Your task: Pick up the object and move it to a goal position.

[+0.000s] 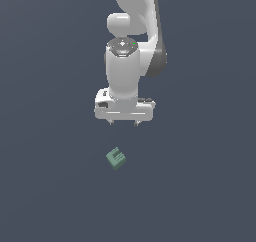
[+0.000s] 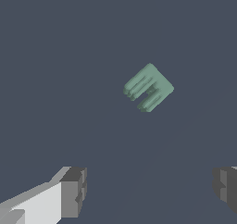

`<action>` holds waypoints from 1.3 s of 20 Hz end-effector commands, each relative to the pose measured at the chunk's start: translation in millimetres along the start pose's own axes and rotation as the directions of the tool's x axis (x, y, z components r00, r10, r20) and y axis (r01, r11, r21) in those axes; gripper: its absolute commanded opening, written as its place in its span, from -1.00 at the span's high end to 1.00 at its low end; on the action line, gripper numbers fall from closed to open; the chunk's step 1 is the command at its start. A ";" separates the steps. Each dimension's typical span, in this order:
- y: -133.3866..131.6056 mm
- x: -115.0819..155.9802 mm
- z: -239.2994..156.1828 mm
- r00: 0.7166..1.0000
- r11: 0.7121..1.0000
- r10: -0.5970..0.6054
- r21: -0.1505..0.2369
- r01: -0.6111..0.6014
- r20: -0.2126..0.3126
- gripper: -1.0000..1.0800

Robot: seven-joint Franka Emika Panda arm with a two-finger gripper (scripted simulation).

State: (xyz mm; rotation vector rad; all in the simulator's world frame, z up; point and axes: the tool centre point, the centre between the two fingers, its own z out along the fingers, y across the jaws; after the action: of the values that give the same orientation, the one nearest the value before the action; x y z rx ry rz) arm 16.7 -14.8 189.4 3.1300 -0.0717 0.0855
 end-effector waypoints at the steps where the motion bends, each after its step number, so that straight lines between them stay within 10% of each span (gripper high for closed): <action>1: 0.0 0.0 0.0 1.000 1.000 0.000 0.000 0.000 0.000 -0.92; 26: 2.7 17.5 9.5 0.986 0.986 -0.168 -0.024 0.168 0.003 -0.92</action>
State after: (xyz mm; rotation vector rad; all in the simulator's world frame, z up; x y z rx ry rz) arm 31.5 -17.3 184.1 3.0985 0.1534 0.0857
